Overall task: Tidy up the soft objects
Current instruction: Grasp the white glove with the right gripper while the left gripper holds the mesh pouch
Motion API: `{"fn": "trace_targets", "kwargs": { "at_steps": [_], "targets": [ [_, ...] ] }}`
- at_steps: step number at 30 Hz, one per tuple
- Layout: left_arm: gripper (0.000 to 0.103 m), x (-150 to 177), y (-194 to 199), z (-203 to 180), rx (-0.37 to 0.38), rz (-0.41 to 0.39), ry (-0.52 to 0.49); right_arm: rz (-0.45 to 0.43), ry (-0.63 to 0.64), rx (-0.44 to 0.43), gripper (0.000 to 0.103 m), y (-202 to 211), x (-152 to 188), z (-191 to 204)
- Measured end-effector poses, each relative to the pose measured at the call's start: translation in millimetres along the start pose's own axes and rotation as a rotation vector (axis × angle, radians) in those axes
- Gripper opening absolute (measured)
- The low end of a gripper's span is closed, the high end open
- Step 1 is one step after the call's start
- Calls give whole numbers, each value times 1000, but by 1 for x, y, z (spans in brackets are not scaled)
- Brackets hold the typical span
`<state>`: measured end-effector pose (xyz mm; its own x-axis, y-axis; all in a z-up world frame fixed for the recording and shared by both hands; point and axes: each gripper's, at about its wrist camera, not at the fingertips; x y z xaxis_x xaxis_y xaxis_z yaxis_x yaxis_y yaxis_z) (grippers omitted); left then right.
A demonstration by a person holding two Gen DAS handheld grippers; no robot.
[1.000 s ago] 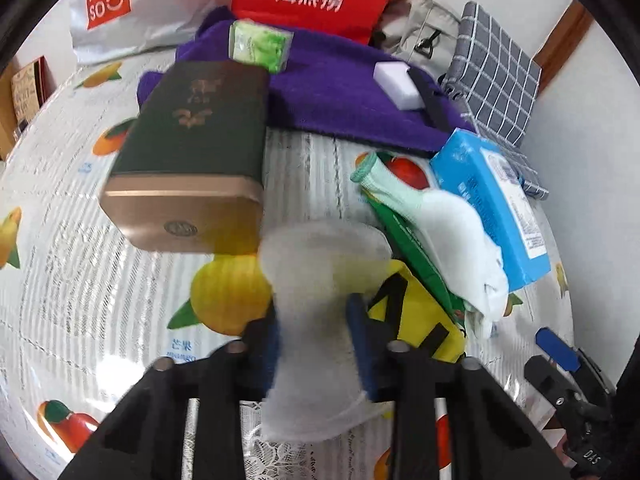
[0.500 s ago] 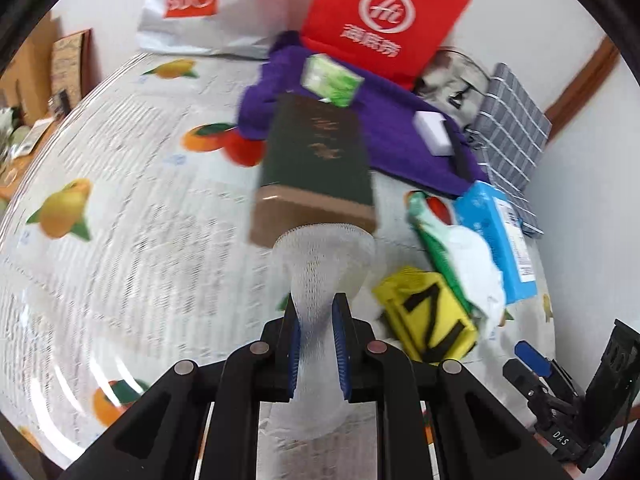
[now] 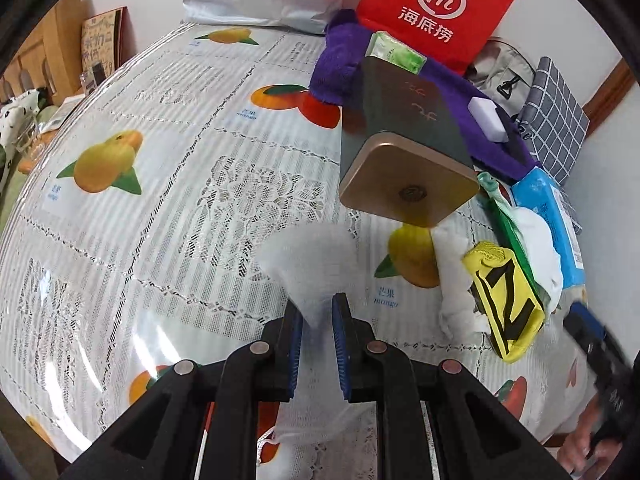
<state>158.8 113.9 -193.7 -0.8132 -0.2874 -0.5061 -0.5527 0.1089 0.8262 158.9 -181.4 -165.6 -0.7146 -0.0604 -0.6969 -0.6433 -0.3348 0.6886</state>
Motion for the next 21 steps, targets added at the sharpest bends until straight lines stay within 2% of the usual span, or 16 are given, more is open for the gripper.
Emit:
{"fn": "trace_targets", "kwargs": {
  "at_steps": [1, 3, 4, 12, 16, 19, 20, 21],
  "targets": [
    [15, 0, 0, 0, 3, -4, -3, -6, 13, 16, 62, -2, -4, 0],
    [15, 0, -1, -1, 9, -12, -7, -9, 52, 63, 46, -8, -12, 2],
    [15, 1, 0, 0, 14, -16, -7, 0, 74, 82, 45, -14, -17, 3],
    [15, 1, -1, 3, 52, -23, -2, 43, 151, 116, 45, -51, -34, 14],
    [27, 2, -1, -1, 79, -30, -35, 47, 188, 163, 45, -74, -39, 20],
    [30, 3, 0, -5, 77, -35, -53, 61, 175, 156, 44, -87, -44, 20],
    [30, 3, 0, -5, 77, -35, -55, 73, 168, 153, 36, -91, -45, 19],
    [31, 3, 0, -6, 79, -36, -55, 72, 175, 156, 16, -93, -45, 20]
  ]
}}
Point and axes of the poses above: each gripper's, at about its wrist camera, not at the fingertips, and y roughly against the way its jaws point, z to its left, x to its underside, and after that the axes turned 7 degrees about -z, right-handed
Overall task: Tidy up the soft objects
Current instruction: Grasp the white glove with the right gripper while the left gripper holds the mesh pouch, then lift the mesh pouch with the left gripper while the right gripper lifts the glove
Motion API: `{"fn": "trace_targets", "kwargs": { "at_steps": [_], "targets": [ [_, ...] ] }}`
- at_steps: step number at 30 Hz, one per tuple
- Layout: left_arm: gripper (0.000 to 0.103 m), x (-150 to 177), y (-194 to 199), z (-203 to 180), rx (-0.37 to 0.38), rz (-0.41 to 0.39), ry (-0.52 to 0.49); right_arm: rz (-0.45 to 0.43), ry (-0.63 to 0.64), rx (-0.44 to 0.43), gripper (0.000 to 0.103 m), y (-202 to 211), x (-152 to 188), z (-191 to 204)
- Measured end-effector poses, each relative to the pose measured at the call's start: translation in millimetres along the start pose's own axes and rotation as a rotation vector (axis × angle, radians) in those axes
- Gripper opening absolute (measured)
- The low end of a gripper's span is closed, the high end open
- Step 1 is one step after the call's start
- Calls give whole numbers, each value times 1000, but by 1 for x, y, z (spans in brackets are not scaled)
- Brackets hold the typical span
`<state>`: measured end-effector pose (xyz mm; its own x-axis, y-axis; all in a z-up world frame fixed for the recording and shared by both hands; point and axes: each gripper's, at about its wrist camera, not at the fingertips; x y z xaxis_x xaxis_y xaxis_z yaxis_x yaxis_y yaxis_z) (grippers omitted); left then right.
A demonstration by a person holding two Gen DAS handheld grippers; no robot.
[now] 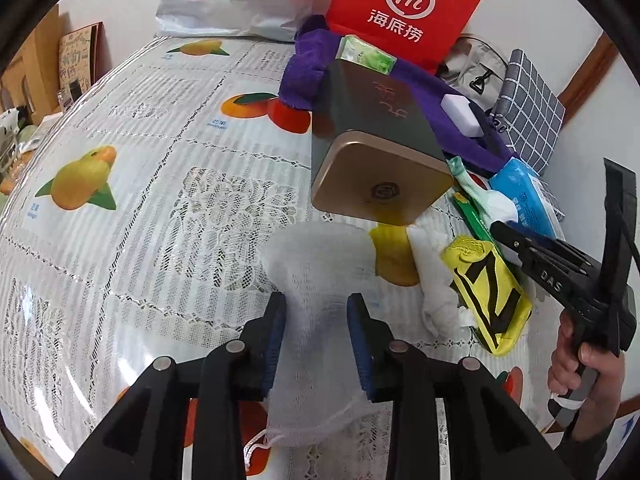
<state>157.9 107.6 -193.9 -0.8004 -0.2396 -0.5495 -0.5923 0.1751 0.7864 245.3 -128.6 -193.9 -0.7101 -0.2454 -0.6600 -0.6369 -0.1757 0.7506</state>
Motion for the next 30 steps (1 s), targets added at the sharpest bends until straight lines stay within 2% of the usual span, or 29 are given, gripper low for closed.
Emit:
{"fn": "trace_targets", "kwargs": {
  "at_steps": [1, 2, 6, 9, 12, 17, 23, 27, 29, 30],
  "targets": [
    [31, 0, 0, 0, 2, 0, 0, 4, 9, -6, 6, -1, 0, 1],
    [31, 0, 0, 1, 4, 0, 3, 26, 7, -23, 3, -4, 0, 1],
    [31, -1, 0, 3, 14, -1, 13, -23, -18, -65, 2, 12, 3, -2],
    [36, 0, 1, 4, 24, 3, 29, -75, -79, -140, 2, 37, 3, -8],
    [40, 2, 3, 3, 24, 8, 33, -115, -97, -152, 2, 60, 4, -12],
    [41, 9, 8, 1, -6, 14, 35, -160, -127, -176, 2, 101, 16, -28],
    [43, 16, 12, -3, -39, 21, 26, -159, -135, -186, 2, 137, 50, -44],
    [52, 21, 15, -8, -32, 25, 23, -137, -155, -150, 2, 150, 80, -60],
    [59, 22, 14, -11, -14, 24, 27, -126, -176, -122, 2, 154, 94, -70],
    [65, 22, 13, -14, -9, 24, 24, -117, -185, -119, 2, 155, 100, -74]
  ]
}}
Point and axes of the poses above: each gripper's, at about its wrist camera, not at the fingertips, and y roughly against the way its jaws point, z to its left, x to its underside, and after that the axes turned 7 degrees about -z, right-handed
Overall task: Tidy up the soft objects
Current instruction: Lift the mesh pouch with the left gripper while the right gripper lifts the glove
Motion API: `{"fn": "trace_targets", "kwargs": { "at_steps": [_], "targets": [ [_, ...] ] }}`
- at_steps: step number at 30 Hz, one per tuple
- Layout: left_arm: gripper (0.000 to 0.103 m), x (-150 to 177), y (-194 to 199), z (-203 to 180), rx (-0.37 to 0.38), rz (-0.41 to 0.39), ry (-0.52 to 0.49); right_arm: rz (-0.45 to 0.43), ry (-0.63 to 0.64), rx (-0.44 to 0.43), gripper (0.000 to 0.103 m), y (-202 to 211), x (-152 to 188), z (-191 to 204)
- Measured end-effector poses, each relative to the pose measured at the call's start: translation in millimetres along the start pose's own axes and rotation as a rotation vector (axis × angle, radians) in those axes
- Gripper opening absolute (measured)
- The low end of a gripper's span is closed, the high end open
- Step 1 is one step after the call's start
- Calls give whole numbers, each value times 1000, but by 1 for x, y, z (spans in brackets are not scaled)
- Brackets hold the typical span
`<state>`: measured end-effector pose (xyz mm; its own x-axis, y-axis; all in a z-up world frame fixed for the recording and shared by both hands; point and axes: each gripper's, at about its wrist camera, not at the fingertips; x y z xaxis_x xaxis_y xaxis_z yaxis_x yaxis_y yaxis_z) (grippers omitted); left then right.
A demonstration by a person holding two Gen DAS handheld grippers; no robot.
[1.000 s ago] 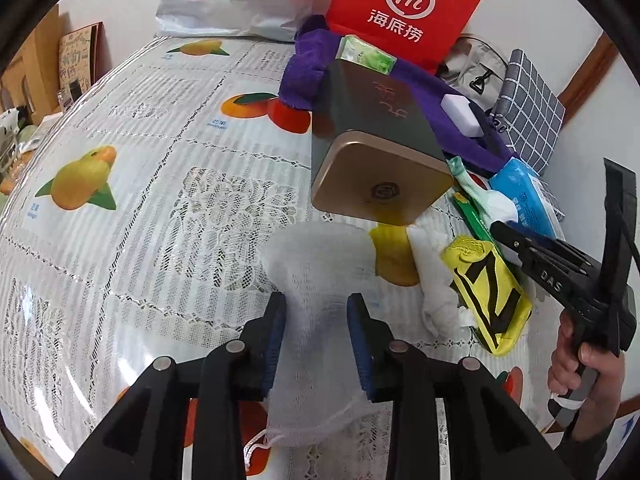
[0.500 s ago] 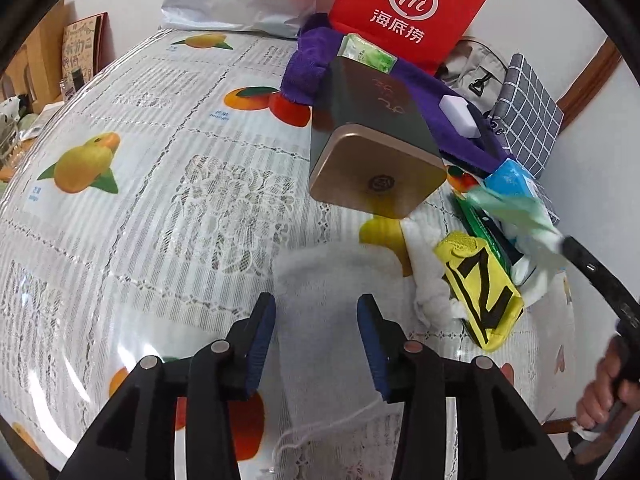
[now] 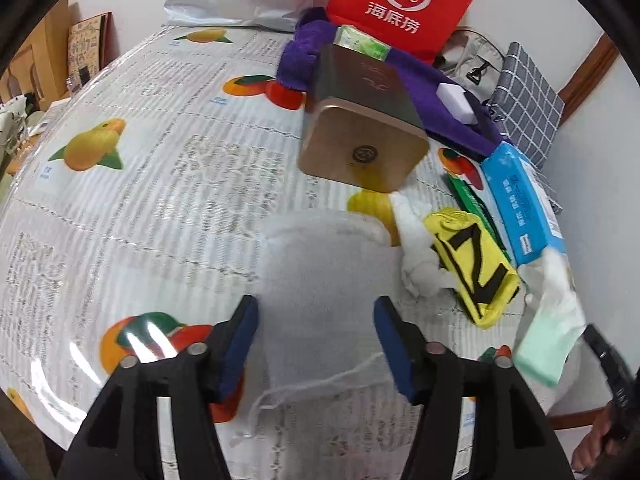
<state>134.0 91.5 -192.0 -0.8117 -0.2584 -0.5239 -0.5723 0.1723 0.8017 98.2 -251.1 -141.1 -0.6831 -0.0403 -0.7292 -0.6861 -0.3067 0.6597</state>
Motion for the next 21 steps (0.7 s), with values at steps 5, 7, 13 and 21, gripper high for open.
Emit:
{"fn": "trace_targets", "kwargs": {
  "at_steps": [5, 7, 13, 21],
  "targets": [
    [85, 2, -12, -24, -58, -10, -97, 74, -21, 32, 6, -11, 23, -18],
    [88, 4, -17, -33, -103, -15, -144, 98, -22, 42, 18, -16, 29, -22],
    [87, 7, -23, -43, -189, -35, -205, 55, -47, 25, 78, -21, 34, -17],
    [45, 3, -13, -32, -215, -71, -194, 88, -28, 92, 82, -68, 41, -2]
  ]
}}
Point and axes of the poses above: each gripper's, at about its wrist camera, not at the fingertips, and y roughly against the way its jaws point, z to its left, x to its underside, and after that the axes turned 7 degrees about -z, right-handed
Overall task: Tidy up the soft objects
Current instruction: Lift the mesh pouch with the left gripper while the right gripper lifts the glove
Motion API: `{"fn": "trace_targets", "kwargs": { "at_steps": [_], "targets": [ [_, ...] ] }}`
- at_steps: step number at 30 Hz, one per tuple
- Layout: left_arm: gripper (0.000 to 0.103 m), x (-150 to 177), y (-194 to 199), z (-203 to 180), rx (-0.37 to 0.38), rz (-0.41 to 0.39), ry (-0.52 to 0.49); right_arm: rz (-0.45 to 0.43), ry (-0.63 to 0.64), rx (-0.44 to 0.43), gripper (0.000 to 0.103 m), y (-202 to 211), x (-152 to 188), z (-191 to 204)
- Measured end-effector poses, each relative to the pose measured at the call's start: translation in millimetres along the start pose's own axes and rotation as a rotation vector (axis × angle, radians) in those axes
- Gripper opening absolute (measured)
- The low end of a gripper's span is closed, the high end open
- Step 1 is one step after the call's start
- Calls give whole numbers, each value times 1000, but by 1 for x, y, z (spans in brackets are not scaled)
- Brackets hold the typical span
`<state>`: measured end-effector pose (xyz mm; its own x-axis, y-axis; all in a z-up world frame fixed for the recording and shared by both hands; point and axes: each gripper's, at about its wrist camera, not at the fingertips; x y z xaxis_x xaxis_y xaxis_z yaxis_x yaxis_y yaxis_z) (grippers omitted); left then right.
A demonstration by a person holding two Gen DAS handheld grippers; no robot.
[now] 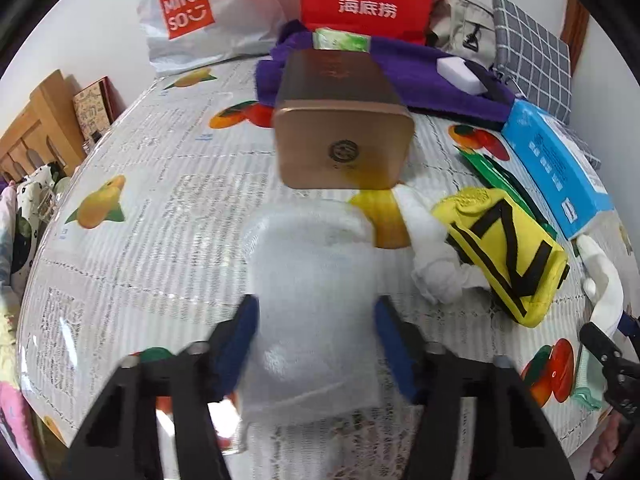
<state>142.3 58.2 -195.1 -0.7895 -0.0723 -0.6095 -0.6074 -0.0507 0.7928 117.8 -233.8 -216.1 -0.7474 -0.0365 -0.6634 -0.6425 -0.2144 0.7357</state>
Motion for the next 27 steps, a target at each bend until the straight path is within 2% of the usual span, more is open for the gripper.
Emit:
{"fn": "trace_targets", "kwargs": {
  "at_steps": [1, 3, 4, 6, 8, 19, 24, 27],
  "targets": [
    [35, -1, 1, 6, 1, 1, 19, -25, 24, 22, 82, 0, 1, 3],
    [25, -3, 1, 17, 19, 7, 58, -34, 70, 55, 73, -1, 4, 8],
    [23, -3, 1, 22, 40, 8, 79, -41, 83, 72, 70, 0, 5, 9],
    [19, -2, 1, 28, 85, 9, 106, -46, 74, 70, 52, 3, 5, 7],
    [19, -1, 1, 31, 103, 4, 125, -51, 57, 82, 44, 5, 5, 1],
    [19, -1, -4, 41, 210, 7, 181, -75, 0, 50, 43, 6, 7, -7],
    [19, -2, -5, 41, 216, 16, 191, -56, -67, 6, 43, 6, 3, -16],
    [10, -2, -4, 38, 204, 25, 178, -50, -121, -29, 41, 7, 2, -23]
  ]
}}
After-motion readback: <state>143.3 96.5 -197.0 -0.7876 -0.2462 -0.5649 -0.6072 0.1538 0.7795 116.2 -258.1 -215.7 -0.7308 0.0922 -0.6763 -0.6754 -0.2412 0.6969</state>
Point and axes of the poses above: each gripper's, at about its wrist camera, not at the fingertips, and y roughly against the way its jaws point, z to its left, x to its underside, and after that the axes turned 7 degrees about -z, right-handed
